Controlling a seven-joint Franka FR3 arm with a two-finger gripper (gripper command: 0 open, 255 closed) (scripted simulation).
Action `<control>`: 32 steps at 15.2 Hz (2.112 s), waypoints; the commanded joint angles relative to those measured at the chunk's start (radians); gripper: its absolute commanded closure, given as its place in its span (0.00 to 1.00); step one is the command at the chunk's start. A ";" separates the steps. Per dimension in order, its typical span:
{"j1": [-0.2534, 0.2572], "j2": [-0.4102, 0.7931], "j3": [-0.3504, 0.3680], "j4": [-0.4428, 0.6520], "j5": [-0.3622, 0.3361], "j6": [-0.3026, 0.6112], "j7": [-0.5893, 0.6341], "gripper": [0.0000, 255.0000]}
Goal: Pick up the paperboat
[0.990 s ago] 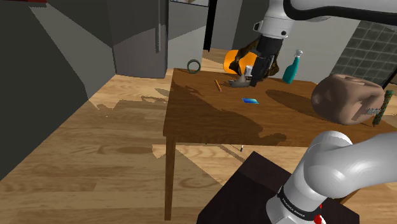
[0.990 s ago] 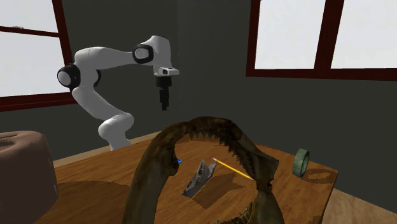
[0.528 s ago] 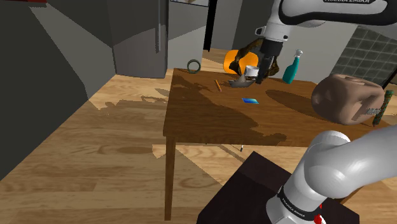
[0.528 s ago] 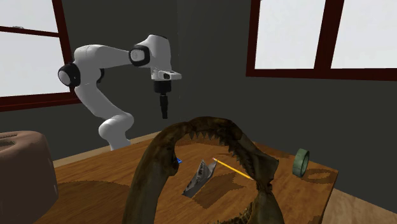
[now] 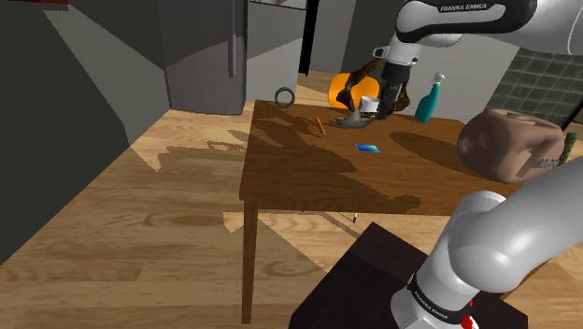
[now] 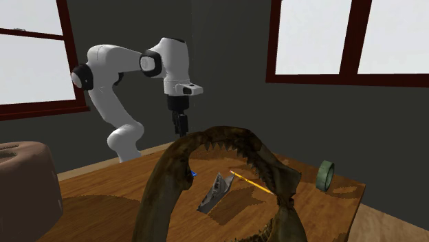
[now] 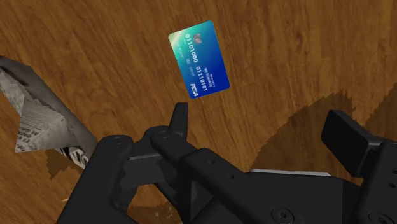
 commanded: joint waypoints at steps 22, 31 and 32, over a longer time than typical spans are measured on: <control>-0.214 0.946 -0.214 0.738 0.547 -0.056 -0.857 0.00; -0.207 0.947 -0.212 0.703 0.548 -0.023 -0.861 1.00; -0.207 0.947 -0.212 0.703 0.548 -0.023 -0.861 1.00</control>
